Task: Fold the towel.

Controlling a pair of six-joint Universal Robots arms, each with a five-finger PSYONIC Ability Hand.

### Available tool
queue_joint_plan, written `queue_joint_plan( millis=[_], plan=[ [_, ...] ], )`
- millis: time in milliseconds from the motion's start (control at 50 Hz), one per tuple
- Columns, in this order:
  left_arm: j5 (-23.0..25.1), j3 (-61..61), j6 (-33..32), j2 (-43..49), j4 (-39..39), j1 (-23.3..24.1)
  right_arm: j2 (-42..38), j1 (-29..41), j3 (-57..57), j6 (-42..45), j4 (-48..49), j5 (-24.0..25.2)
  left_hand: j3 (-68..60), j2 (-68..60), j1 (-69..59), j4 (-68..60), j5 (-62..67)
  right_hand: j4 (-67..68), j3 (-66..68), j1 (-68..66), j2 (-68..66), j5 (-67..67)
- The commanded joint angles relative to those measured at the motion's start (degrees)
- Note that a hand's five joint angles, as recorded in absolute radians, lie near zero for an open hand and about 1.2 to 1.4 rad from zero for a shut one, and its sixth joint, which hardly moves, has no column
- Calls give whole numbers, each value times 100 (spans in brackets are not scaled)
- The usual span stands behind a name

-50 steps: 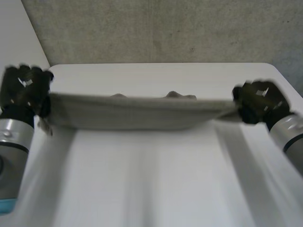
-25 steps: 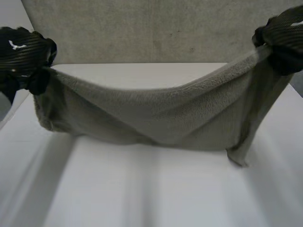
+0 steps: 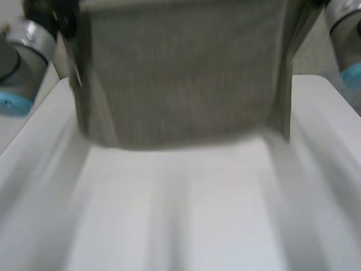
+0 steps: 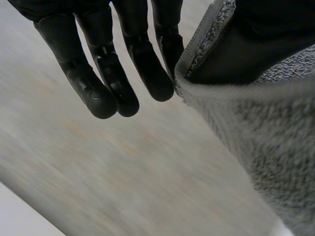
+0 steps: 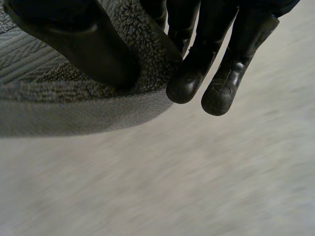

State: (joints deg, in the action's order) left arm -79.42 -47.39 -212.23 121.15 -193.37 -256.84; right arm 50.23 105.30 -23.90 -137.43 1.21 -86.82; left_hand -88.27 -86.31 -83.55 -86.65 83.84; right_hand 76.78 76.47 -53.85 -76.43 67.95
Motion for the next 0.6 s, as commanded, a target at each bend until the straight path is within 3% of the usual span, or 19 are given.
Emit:
queue_joint_plan(
  millis=[20,120,300,460,600],
  plan=[
    [-30,38,462,-513,-1026,11,593,-27,-194,-267,749,60,827,631,355,665,-1384,322,353,-2615,-357,205],
    [-4,-497,499,-549,-1045,2,654,-36,-886,-241,337,517,827,631,355,665,-1384,322,353,-2615,-357,205],
    [31,-1940,507,-469,-1054,-226,628,-27,-2084,-170,-130,737,827,631,355,665,-1384,322,353,-2615,-357,205],
    [515,-3698,498,-417,-1273,-375,540,-80,-3912,49,-130,1027,827,631,355,665,-1384,322,353,-2615,-357,205],
    [814,-5242,411,-530,-1967,-393,592,-141,-5377,129,-25,1045,827,631,355,665,-1384,322,353,-2615,-357,205]
  ],
)
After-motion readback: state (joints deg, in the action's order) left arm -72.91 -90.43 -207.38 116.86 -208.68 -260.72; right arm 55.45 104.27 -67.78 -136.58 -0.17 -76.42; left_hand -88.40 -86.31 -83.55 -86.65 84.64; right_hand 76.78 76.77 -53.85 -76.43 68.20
